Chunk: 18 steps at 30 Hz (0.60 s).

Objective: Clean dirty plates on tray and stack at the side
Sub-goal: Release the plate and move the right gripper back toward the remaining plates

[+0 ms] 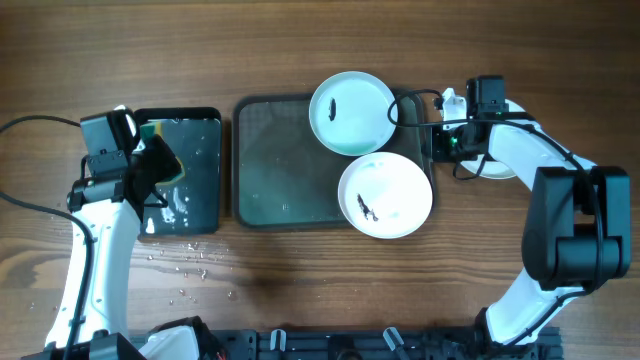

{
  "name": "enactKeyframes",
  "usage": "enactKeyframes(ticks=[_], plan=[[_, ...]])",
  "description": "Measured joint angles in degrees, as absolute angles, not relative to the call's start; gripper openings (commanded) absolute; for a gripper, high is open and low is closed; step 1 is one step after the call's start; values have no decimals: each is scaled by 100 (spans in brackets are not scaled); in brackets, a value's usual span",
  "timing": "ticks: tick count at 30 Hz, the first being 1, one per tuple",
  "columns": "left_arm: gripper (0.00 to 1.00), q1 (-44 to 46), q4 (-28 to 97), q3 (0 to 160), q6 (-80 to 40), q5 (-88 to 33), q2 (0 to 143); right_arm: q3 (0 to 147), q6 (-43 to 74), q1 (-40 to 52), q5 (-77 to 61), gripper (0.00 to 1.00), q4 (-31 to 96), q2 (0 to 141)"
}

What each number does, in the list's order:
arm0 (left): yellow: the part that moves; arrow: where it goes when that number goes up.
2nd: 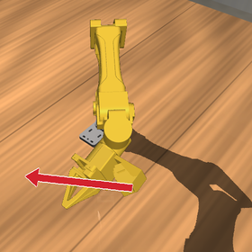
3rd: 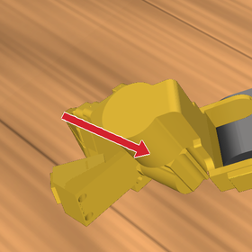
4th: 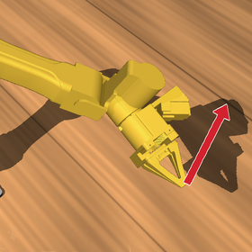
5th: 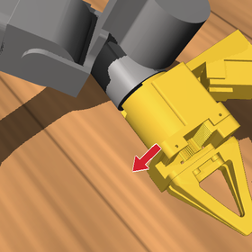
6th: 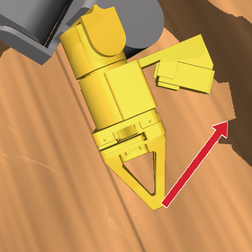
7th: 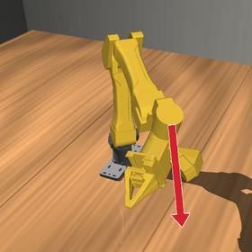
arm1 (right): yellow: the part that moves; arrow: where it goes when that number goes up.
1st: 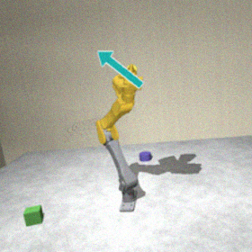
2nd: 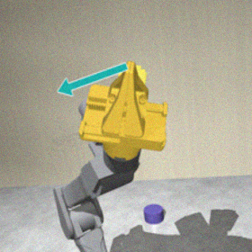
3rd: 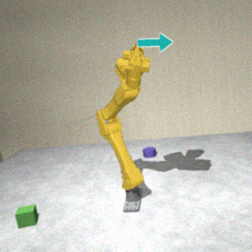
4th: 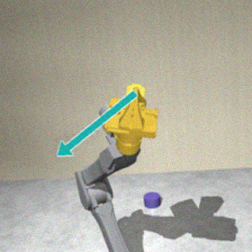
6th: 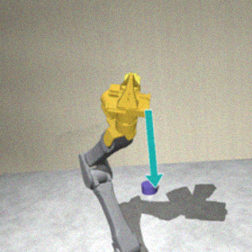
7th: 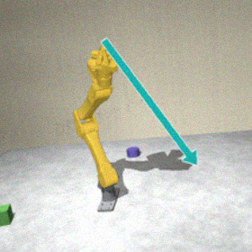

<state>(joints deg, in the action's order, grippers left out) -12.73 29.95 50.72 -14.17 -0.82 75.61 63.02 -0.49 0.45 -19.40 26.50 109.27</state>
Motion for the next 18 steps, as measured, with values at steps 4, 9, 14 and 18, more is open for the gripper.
enactKeyframes(ticks=[4,9,14,18], plan=[[4,-1273,2995,5072,-1417,-80,7561,6302,-51,45,-2012,5,2646,10925],[4,-1273,2995,5072,-1417,-82,7561,6302,-99,156,-1979,4,2641,10925],[4,-1273,2995,5072,-1417,-82,7561,6302,-145,370,-1918,4,2650,10916],[4,-1273,2995,5072,-1417,-82,7561,6302,-143,397,-1883,5,2676,10906]])
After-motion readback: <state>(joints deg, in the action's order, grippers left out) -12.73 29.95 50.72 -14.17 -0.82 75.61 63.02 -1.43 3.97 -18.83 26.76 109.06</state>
